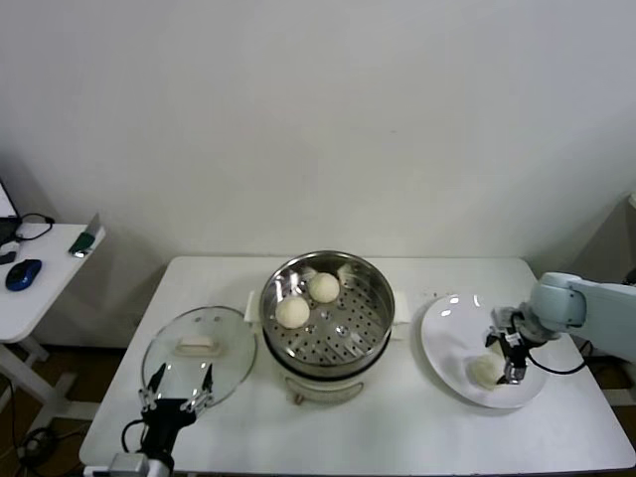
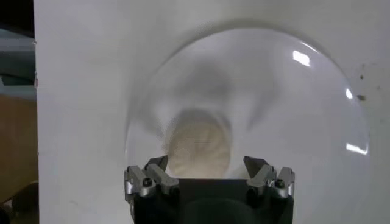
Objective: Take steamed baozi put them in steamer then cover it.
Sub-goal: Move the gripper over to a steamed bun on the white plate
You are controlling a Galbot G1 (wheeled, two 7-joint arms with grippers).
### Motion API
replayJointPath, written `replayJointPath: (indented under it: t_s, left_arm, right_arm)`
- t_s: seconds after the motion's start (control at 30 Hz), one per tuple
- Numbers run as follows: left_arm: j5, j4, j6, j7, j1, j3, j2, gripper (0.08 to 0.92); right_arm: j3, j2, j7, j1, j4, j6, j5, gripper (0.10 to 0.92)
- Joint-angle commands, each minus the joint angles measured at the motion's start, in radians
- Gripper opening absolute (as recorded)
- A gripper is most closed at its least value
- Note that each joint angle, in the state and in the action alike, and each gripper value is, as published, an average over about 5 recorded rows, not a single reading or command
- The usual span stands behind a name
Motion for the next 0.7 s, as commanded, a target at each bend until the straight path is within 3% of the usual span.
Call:
replayJointPath:
  t_s: [0.03,0.7]
  left_arm:
    - [0.001,0.003,0.001,0.0,0.002,0.0,0.0,0.823]
    - [0.002,-0.001,0.003,0.0,-0.001,0.006,-0.002,0.823]
  right_arm:
    - [0.073,0.016,0.001,-0.088,-0.04,0.001,-0.027,0.823]
    - [0.032,0.03,-0.045,-0.01,-0.024,0.056,-0.119,0.73]
